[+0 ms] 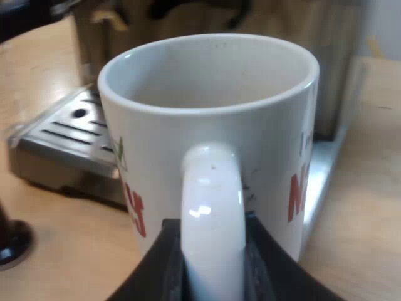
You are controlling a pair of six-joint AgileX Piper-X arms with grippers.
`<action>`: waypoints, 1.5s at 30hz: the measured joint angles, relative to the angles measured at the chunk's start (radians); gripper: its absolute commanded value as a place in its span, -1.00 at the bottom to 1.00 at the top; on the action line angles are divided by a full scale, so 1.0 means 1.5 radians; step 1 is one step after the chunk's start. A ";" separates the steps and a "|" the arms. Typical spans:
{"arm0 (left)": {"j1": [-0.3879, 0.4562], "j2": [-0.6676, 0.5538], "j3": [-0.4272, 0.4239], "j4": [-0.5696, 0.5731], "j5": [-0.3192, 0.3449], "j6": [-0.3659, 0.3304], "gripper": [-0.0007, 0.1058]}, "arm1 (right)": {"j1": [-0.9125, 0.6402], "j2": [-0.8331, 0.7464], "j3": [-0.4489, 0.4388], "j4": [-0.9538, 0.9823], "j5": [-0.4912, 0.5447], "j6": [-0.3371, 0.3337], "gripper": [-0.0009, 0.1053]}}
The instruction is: Remove mug from coffee machine
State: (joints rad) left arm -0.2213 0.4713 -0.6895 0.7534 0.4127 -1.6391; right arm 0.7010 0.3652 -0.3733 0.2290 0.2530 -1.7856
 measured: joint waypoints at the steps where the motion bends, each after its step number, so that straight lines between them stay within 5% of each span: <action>1: 0.000 0.000 0.000 0.000 0.000 0.000 0.65 | 0.000 -0.009 0.000 0.009 0.025 0.007 -0.98; 11: 0.000 0.000 0.000 0.000 0.000 0.000 0.65 | 0.000 -0.035 0.001 0.059 0.173 0.014 -0.98; 45: 0.000 0.000 0.000 0.000 0.000 0.000 0.65 | 0.000 0.185 0.068 -0.185 0.284 0.040 -0.98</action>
State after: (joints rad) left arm -0.2213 0.4713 -0.6895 0.7534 0.4127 -1.6391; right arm 0.7010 0.6427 -0.2709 -0.0490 0.6784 -1.7261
